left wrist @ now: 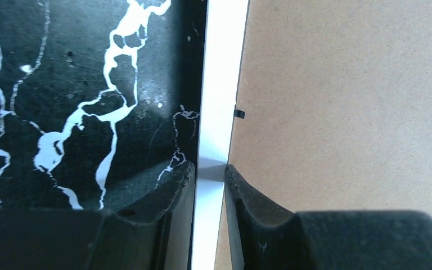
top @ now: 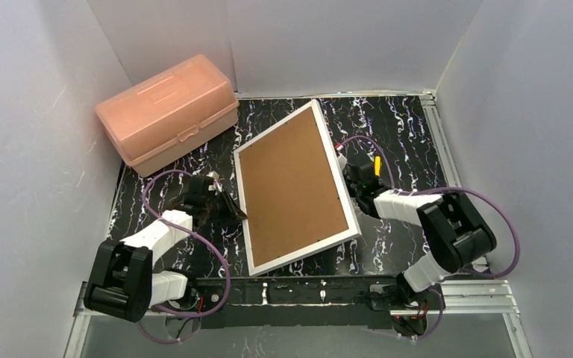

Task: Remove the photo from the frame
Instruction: Turn over the photo frame at the center of the board.

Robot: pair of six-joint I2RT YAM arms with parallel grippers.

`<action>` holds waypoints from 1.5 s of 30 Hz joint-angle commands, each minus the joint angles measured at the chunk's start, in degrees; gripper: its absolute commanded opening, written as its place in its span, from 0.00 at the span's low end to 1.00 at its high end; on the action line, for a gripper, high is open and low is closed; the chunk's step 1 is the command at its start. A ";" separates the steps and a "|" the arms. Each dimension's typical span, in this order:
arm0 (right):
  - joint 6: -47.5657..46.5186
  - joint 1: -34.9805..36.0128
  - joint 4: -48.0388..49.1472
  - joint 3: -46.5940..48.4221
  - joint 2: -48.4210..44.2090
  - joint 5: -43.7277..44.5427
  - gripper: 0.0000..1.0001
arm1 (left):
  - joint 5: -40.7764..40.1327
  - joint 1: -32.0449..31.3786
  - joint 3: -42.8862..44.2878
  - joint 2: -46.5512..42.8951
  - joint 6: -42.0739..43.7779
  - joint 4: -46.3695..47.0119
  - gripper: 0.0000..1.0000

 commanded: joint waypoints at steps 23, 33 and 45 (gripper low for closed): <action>6.76 -2.00 14.29 4.30 -15.60 -5.31 0.48 | 0.72 0.37 -1.80 6.25 0.46 -0.18 0.10; 7.77 -2.00 13.91 5.61 -18.29 -5.08 0.58 | 1.91 0.42 -1.36 7.67 0.93 0.11 0.09; 5.42 -1.97 6.19 9.84 -21.97 -3.06 0.73 | 2.13 0.42 -1.62 7.50 0.81 0.51 0.09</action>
